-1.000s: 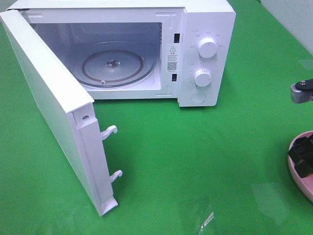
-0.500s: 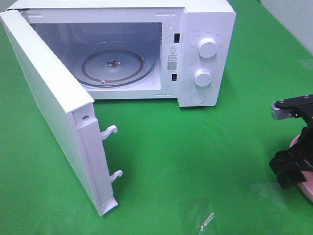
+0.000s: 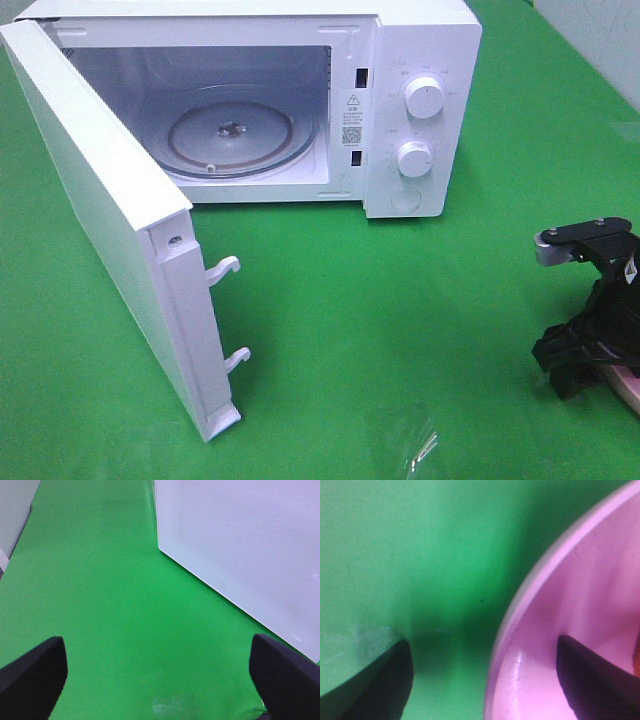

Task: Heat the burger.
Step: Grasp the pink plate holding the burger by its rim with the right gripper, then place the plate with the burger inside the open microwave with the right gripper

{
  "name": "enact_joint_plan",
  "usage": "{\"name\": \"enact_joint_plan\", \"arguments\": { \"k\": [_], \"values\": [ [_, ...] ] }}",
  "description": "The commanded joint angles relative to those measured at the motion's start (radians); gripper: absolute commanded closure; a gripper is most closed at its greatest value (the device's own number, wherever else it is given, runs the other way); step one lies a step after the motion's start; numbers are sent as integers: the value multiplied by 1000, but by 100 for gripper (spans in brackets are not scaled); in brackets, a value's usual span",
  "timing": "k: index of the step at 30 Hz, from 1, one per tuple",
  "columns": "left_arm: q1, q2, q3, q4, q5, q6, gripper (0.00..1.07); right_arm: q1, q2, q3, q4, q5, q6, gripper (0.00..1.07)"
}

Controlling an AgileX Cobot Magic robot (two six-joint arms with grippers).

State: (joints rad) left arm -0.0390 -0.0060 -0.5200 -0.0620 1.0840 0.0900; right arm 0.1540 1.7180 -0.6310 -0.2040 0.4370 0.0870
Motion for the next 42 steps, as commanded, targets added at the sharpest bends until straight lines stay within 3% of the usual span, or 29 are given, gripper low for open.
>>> {"name": "enact_joint_plan", "arguments": {
  "k": [1, 3, 6, 7, 8, 9, 10, 12, 27, 36, 42],
  "values": [
    [-4, -17, 2, 1, -14, 0, 16, -3, 4, 5, -5, -7, 9, 36],
    [-4, -17, 2, 1, -14, 0, 16, -3, 4, 5, -5, -5, 16, 54],
    [-4, -17, 2, 1, -14, 0, 16, -3, 4, 5, -9, -5, 16, 59],
    [-4, -17, 2, 1, -14, 0, 16, -3, 4, 5, -26, 0, 19, 72],
    [-4, -17, 2, 1, -14, 0, 16, -3, 4, 5, -26, 0, 19, 72],
    [-4, -17, 2, 1, -14, 0, 16, -3, 4, 5, -34, 6, 20, 84],
    [-4, -17, 2, 1, -14, 0, 16, -3, 4, 5, -34, 6, 20, 84],
    [-4, -17, 2, 1, -14, 0, 16, -3, 4, 5, -49, 25, 20, 105],
    [-4, -17, 2, 1, -14, 0, 16, 0, 4, 5, -70, 27, 50, 107],
    [-4, -17, 2, 1, -14, 0, 16, -1, 4, 5, -162, 75, 167, 107],
    [-4, -17, 2, 1, -14, 0, 16, 59, 4, 5, -239, 129, 242, 107]
  ]
}}
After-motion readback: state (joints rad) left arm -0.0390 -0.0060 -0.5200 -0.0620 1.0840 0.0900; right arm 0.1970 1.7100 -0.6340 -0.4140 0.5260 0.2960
